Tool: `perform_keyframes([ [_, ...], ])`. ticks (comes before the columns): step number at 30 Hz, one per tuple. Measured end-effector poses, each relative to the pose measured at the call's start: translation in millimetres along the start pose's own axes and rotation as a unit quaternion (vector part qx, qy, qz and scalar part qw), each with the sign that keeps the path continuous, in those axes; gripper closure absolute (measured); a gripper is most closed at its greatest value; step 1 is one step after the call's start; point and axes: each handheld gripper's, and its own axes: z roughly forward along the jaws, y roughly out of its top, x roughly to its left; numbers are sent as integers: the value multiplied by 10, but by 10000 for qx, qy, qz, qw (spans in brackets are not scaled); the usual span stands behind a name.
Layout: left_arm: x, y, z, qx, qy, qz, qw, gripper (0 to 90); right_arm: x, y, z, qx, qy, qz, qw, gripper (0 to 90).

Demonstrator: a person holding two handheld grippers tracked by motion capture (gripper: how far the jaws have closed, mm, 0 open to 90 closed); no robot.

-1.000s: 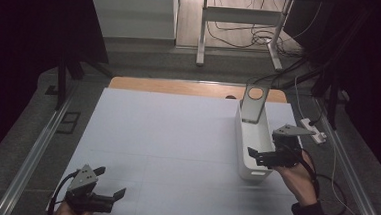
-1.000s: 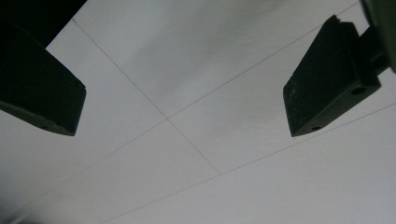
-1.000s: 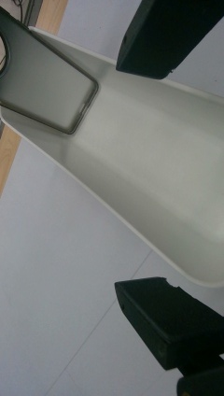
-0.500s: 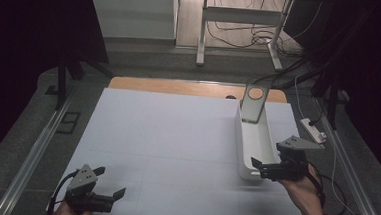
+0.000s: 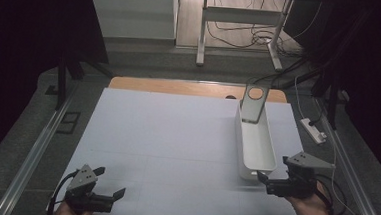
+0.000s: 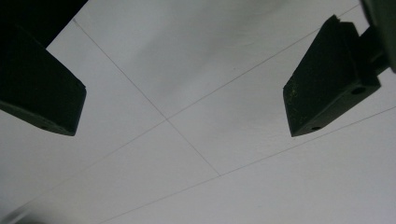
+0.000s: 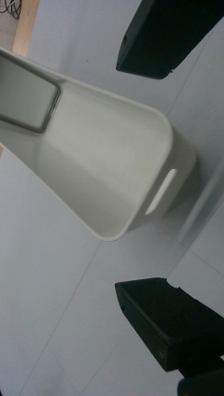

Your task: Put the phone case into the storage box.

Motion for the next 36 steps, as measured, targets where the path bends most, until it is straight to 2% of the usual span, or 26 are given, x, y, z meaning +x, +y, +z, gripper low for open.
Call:
perform_keyframes([
  [7, 0, 1, 2, 9, 1, -8, 10000, 4, -19, -135, -64, -75, -87, 106, 9999, 0],
  [13, 4, 0, 1, 8, -1, -28, 10000, 4, -71, -315, -69, 138, -304, 161, 9993, 0],
  [22, 9, -1, 4, 13, -9, -71, 10000, 5, -108, -455, -128, 281, -369, 294, 9985, 0],
  [36, 11, -5, 0, 26, 0, -74, 10000, 6, -112, -630, -64, 640, -604, 109, 9961, 0],
])
